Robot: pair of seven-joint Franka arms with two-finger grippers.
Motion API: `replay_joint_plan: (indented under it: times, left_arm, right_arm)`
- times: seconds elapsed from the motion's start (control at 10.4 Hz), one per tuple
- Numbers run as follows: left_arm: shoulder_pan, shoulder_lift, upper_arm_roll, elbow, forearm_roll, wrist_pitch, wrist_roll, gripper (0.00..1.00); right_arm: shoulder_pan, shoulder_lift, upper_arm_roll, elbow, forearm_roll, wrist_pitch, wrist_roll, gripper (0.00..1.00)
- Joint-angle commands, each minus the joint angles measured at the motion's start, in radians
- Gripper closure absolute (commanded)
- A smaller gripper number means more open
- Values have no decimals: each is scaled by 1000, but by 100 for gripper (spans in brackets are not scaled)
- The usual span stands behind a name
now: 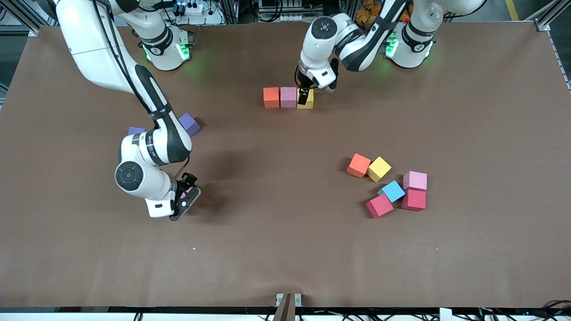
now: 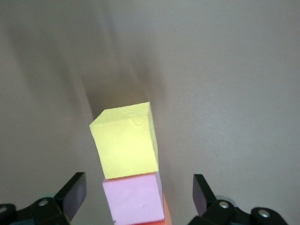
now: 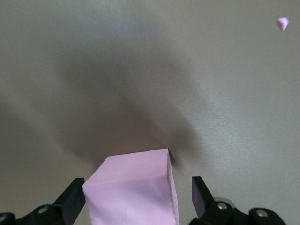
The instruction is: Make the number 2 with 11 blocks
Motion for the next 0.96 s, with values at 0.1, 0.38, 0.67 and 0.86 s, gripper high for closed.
replay_joint_plan:
  times: [0.1, 0.38, 0.67, 0.86]
  left_arm:
    - [117, -123, -2, -6, 15, -96, 325, 0]
    - [273, -122, 7, 75, 15, -215, 600, 0]
    - [473, -85, 7, 181, 10, -352, 761, 0]
    - [560, -32, 9, 218, 16, -352, 826, 0]
  right_arm:
    - [-5, -6, 5, -33, 12, 27, -20, 0]
    - [-2, -6, 5, -33, 12, 25, -21, 75]
    - [33, -18, 3, -24, 12, -7, 17, 85]
    - [62, -32, 5, -13, 12, -40, 76, 85]
